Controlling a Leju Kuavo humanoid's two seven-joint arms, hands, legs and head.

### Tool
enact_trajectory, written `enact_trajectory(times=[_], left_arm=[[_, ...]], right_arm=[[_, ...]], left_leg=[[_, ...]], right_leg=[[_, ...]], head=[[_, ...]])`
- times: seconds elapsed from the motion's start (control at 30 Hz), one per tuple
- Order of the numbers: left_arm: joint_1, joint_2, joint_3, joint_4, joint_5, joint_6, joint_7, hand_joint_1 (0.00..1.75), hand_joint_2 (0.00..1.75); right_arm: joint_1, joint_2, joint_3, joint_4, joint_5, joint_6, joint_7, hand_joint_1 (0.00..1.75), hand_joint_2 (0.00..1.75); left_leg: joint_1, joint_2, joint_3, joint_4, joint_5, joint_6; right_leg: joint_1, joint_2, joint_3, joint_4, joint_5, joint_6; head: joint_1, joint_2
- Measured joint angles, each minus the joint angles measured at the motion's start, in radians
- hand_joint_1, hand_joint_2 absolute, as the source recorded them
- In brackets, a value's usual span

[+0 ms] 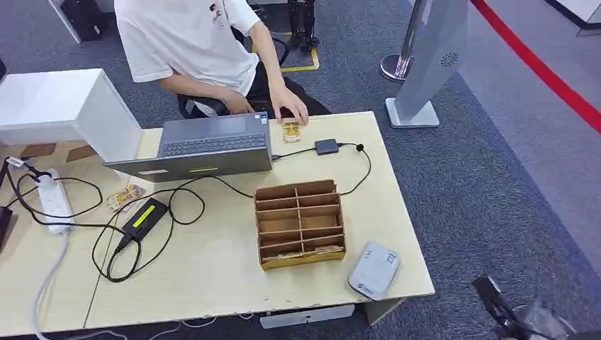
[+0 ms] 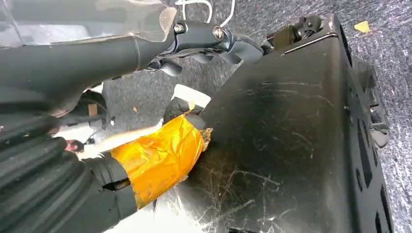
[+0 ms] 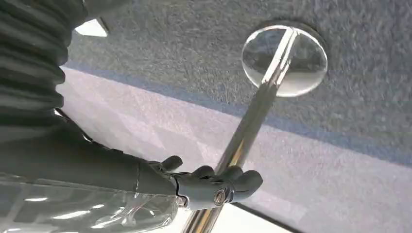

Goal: Pass the card to the sensor for recognition and then transmit it.

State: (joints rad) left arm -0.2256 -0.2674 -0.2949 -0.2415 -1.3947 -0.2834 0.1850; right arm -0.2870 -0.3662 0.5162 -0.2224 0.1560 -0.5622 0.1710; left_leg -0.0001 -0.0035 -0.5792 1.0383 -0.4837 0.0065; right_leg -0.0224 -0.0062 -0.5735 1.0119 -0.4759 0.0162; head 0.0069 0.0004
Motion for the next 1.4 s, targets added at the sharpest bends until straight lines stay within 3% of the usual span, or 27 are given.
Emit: enact_trajectory(times=[0.27, 0.43, 0.47, 0.63, 0.67, 0.8, 0.97, 1.17, 1.4], left_arm=[[-0.002, -0.003, -0.030, 0.000, -0.029, -0.013, -0.033, 0.00, 1.75], [-0.004, -0.003, -0.048, 0.000, -0.050, -0.024, -0.046, 0.00, 1.75], [-0.005, -0.003, -0.050, 0.000, -0.053, -0.026, -0.051, 0.00, 1.75], [-0.008, -0.003, -0.067, 0.000, -0.071, -0.039, -0.073, 0.00, 1.75], [-0.009, -0.003, -0.070, 0.000, -0.075, -0.041, -0.075, 0.00, 1.75], [-0.015, -0.004, -0.090, 0.000, -0.095, -0.050, -0.086, 0.00, 1.75], [-0.022, -0.005, -0.116, 0.003, -0.116, -0.062, -0.107, 0.00, 1.75], [-0.029, -0.007, -0.140, 0.005, -0.124, -0.069, -0.130, 0.00, 1.75], [-0.039, -0.009, -0.172, 0.009, -0.127, -0.077, -0.162, 0.00, 1.75]], right_arm=[[-0.149, -0.090, -0.023, -0.010, 0.059, -0.008, -0.044, 0.00, 1.75], [-0.259, -0.105, -0.037, -0.035, 0.118, 0.017, -0.131, 0.00, 1.75], [-0.283, -0.105, -0.037, -0.039, 0.142, 0.018, -0.139, 0.00, 0.00], [-0.423, -0.096, -0.035, -0.070, 0.291, 0.013, -0.132, 0.00, 0.00], [-0.456, -0.091, -0.034, -0.079, 0.321, 0.013, -0.132, 0.00, 1.75], [-0.583, -0.054, -0.021, -0.130, 0.445, 0.015, -0.139, 0.00, 1.75], [-0.704, 0.031, 0.002, -0.193, 0.641, 0.046, -0.109, 0.00, 1.75], [-0.785, 0.160, 0.045, -0.231, 0.935, 0.087, -0.089, 0.00, 1.75], [-0.833, 0.277, 0.096, -0.242, 1.065, 0.138, -0.116, 0.00, 1.75]], left_leg=[[-0.001, 0.001, 0.000, 0.001, 0.002, 0.003], [-0.001, 0.003, 0.000, 0.001, 0.003, 0.002], [-0.001, 0.003, -0.001, 0.001, 0.003, 0.001], [-0.001, 0.002, -0.001, 0.001, 0.005, 0.001], [-0.001, 0.002, -0.002, 0.001, 0.005, 0.001], [0.000, 0.003, -0.002, 0.001, 0.007, 0.001], [0.000, 0.003, -0.003, 0.001, 0.009, 0.000], [0.001, 0.003, -0.004, 0.001, 0.009, -0.001], [0.001, 0.003, -0.005, 0.001, 0.010, -0.002]], right_leg=[[-0.001, 0.000, 0.000, 0.000, 0.003, 0.002], [-0.001, 0.001, 0.000, 0.000, 0.004, 0.002], [-0.001, 0.002, 0.000, 0.000, 0.004, 0.002], [-0.001, 0.001, -0.001, 0.001, 0.005, 0.001], [0.000, 0.002, -0.001, 0.002, 0.005, 0.001], [0.000, 0.002, -0.003, 0.003, 0.006, 0.000], [0.000, 0.003, -0.005, 0.004, 0.006, -0.001], [0.001, 0.003, -0.007, 0.005, 0.007, -0.002], [0.001, 0.003, -0.008, 0.005, 0.007, -0.003]], head=[[0.000, 0.000], [0.001, 0.000], [0.000, 0.000], [0.000, 0.000], [0.001, 0.000], [0.000, 0.000], [0.000, 0.000], [0.000, 0.000], [0.000, 0.000]])
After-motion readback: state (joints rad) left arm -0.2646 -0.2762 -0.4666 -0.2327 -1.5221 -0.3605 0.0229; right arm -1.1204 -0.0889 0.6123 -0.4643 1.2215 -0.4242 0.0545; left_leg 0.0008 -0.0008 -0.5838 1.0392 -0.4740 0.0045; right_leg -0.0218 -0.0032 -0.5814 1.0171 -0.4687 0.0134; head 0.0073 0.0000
